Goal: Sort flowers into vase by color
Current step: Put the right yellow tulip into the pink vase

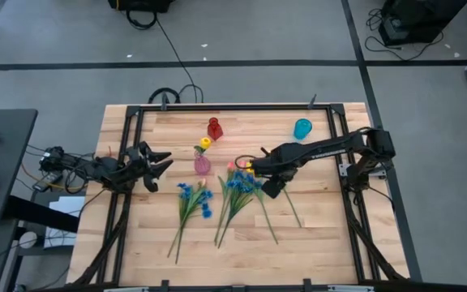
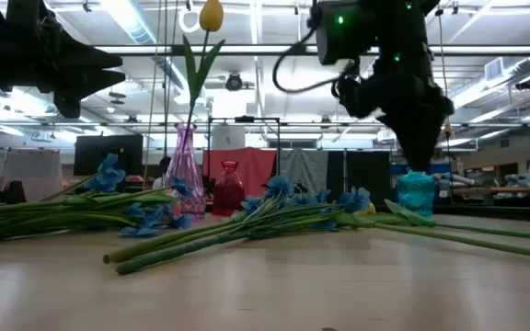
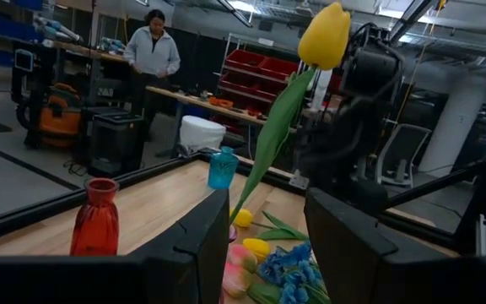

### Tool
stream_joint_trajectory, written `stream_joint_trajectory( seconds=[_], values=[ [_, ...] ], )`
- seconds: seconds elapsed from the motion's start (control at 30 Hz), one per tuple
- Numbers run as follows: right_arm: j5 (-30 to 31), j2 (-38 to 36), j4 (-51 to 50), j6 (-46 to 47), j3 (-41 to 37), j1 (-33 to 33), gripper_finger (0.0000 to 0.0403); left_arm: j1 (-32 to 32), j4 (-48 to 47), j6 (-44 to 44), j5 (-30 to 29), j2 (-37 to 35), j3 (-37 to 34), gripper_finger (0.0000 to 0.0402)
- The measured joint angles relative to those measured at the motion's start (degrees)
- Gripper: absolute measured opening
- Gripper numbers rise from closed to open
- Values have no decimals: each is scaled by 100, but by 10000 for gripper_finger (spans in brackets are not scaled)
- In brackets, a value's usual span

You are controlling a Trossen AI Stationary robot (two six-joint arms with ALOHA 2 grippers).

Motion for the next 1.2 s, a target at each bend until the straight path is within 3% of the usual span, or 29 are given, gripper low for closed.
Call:
stream_joint_trajectory(
  seconds=[0.33, 0.9, 1.03, 1.2],
  values=[
    [-353, 631, -34, -262, 0, -149, 128, 0, -35, 2, 0, 0, 0, 163],
    [-817, 1010, 475, -428, -375, -382, 119, -2, -172, -33, 7, 10, -2, 163],
    [-815, 1000, 664, -355, -517, -385, 102, -2, -162, -37, 4, 11, -2, 163],
    [-870, 962, 896, -190, -706, -391, 50, -2, -166, -39, 4, 11, -2, 163]
  ],
)
